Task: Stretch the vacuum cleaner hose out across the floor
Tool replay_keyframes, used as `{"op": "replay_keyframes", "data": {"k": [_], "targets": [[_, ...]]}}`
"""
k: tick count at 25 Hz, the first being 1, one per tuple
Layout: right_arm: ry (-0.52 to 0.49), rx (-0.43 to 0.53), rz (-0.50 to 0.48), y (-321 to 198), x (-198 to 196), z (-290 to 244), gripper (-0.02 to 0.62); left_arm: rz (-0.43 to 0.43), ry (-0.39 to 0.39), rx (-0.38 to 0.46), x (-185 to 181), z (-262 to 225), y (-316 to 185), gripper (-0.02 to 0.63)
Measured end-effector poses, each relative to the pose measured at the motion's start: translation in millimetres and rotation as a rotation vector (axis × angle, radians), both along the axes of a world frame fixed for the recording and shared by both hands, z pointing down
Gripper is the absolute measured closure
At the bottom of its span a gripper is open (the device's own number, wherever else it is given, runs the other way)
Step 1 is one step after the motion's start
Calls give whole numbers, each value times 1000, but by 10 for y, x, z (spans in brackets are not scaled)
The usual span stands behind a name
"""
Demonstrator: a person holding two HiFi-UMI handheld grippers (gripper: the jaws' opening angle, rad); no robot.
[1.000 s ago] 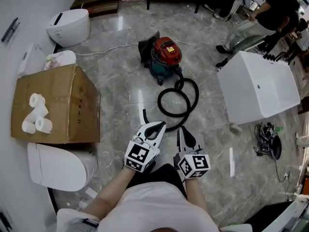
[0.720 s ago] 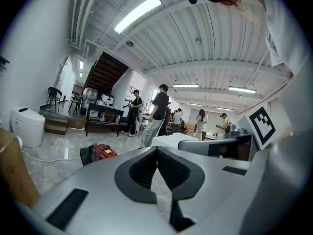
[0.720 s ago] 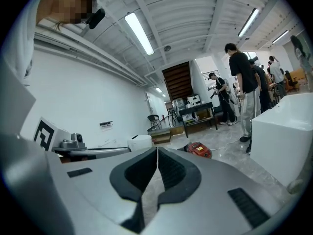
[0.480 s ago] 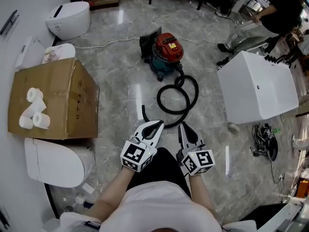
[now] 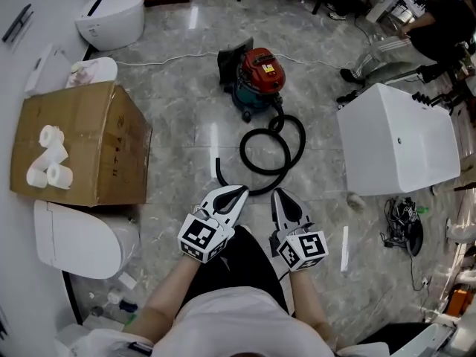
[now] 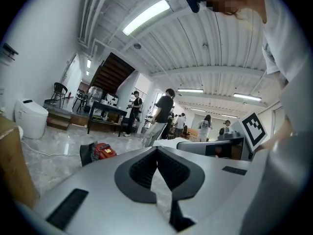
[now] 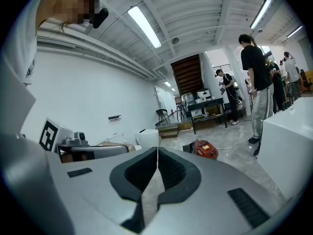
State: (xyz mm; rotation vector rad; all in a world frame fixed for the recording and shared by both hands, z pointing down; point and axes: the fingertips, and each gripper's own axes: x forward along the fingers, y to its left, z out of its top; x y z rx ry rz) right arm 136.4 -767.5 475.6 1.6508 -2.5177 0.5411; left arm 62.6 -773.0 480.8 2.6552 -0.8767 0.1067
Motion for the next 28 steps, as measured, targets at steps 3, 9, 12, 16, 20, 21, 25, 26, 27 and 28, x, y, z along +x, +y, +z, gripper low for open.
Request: {"op": "replay_keyframes", "data": {"k": [3, 9, 12, 16, 20, 21, 25, 26, 27, 28], "targets": [[-10, 11, -15, -70, 106, 5, 578, 1, -18, -12, 73, 61, -55, 598], [-4, 31, -65, -211, 219, 111, 578, 35, -20, -53, 217, 230, -136, 598], [20, 38, -123, -355, 253, 210, 578, 65, -26, -48, 280, 327, -210, 598], [29, 39, -227, -552, 271, 376, 578, 77, -45, -50, 304, 544, -330, 598], [17, 29, -249, -665, 306, 660, 578, 58, -56, -48, 265, 832, -444, 598], [28, 28, -246, -677, 318, 756, 578, 51, -57, -49, 254, 919, -467, 598], [58, 11, -245, -695, 364, 1183, 578, 40, -72, -58, 243, 1325, -534, 598], [55, 7, -247, -697, 374, 1286, 578, 40, -76, -60, 246, 1431, -545, 598], [51, 4, -250, -702, 379, 1384, 578, 41, -79, -61, 248, 1535, -557, 598], [48, 3, -256, -711, 381, 1479, 578, 42, -79, -61, 251, 1637, -570, 598]]}}
